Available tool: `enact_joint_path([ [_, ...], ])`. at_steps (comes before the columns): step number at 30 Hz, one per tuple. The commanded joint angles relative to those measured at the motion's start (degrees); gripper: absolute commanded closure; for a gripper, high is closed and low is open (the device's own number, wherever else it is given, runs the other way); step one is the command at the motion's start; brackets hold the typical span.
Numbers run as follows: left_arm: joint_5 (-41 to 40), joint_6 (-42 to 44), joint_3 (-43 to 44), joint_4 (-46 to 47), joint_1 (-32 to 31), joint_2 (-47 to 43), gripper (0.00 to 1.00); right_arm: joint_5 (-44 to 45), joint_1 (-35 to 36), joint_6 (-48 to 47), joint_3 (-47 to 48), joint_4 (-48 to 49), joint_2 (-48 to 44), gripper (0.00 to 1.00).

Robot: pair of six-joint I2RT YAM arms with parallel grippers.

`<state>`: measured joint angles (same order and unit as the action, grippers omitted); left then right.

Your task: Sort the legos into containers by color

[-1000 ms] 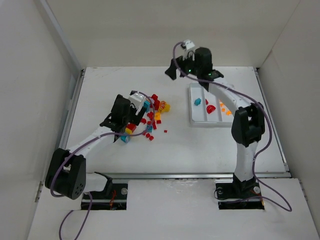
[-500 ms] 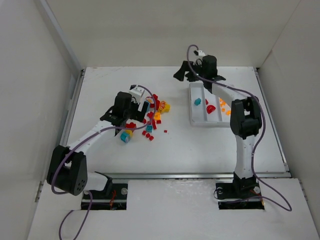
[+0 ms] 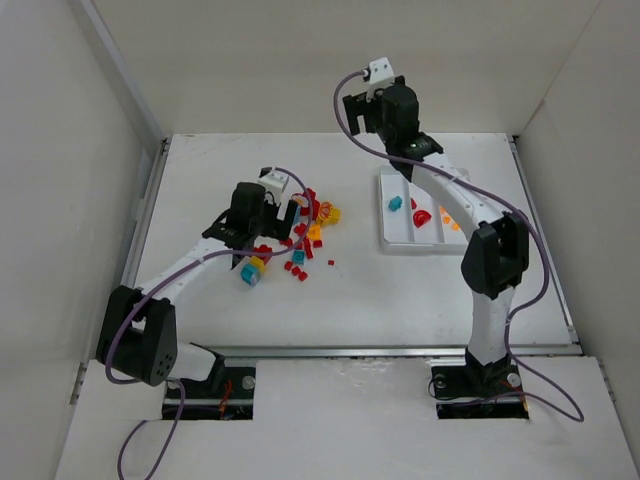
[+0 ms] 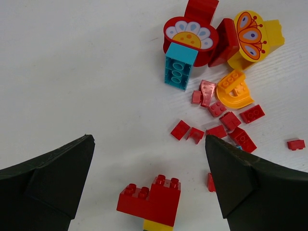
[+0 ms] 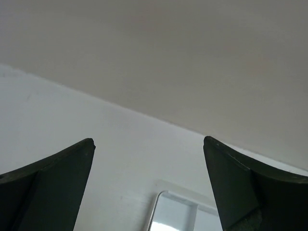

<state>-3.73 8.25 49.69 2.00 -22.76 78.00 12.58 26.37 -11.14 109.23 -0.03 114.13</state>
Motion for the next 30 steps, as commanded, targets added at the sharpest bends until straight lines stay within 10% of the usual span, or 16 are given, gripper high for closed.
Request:
enact_joint_path([
  [1, -1.28, -1.04, -1.61, 2.56, 0.18, -2.14, 0.01, -9.66, 0.44, -0.56, 2.64, -11.8, 3.3, 0.0],
  [30, -2.95, -1.13, -5.57, 7.05, 0.18, -2.76, 0.01, -4.14, 10.63, 7.36, -1.12, -27.21, 15.16, 0.0],
])
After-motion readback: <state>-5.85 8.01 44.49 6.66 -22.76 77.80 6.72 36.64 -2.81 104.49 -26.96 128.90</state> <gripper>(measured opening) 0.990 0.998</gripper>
